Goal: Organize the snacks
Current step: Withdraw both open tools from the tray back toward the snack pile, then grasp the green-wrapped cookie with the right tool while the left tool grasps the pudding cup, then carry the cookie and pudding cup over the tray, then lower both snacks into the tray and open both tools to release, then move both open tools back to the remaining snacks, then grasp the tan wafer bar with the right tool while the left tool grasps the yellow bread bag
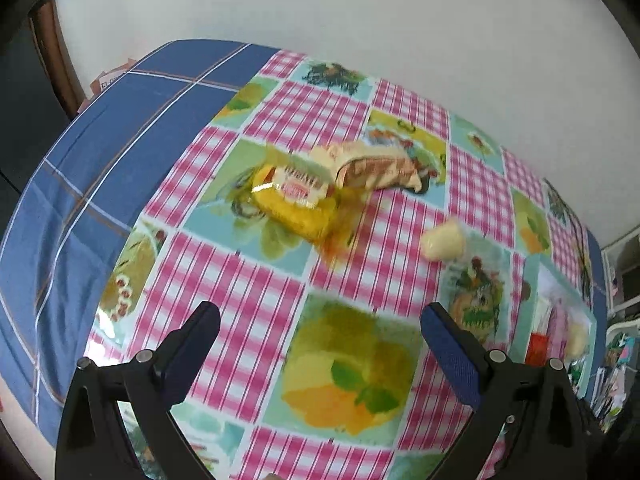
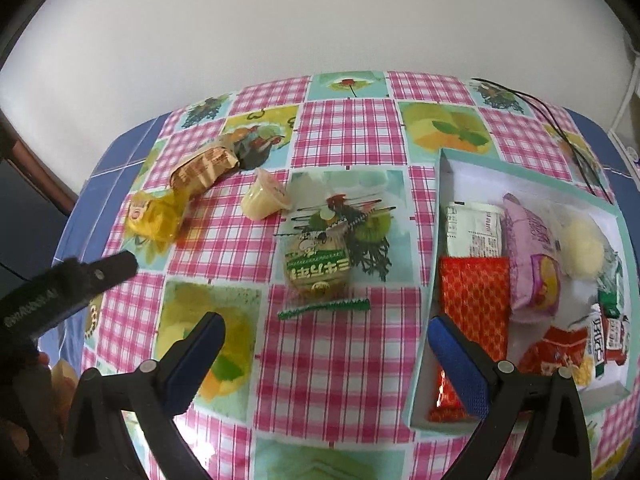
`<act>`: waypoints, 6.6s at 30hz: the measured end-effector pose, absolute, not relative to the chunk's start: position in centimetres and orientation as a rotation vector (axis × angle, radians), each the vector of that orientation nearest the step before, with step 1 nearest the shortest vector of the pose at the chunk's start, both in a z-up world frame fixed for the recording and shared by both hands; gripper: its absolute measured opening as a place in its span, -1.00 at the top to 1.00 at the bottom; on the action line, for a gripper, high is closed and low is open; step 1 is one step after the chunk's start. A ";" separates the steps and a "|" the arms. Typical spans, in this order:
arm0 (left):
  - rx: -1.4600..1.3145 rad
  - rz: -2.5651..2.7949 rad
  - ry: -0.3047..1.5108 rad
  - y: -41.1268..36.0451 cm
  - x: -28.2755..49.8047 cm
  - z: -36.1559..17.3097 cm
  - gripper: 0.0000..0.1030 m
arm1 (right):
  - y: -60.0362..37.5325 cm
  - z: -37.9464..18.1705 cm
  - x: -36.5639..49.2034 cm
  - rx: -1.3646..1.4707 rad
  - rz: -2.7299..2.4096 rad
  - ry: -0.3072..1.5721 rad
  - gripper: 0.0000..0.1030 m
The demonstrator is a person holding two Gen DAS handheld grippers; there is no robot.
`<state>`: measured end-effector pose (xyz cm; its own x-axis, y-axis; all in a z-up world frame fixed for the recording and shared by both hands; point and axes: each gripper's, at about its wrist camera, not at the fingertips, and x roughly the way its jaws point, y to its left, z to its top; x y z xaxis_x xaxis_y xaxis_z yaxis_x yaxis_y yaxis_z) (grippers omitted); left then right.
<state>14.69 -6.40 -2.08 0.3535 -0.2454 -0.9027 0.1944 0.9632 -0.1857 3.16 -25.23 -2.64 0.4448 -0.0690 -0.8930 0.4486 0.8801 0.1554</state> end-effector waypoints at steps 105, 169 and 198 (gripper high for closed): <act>0.146 -0.701 1.301 -29.0 5.6 -1.9 -0.03 | -44.0 0.9 -7.0 0.567 -0.642 1.104 -0.11; -0.322 -0.189 1.221 -4.0 24.8 -7.7 -0.95 | -27.2 -4.2 15.8 0.516 -0.276 0.994 -0.99; -0.313 -0.282 1.290 -2.9 25.0 -8.8 -0.06 | -20.2 -7.5 26.9 0.340 -0.105 1.205 -0.55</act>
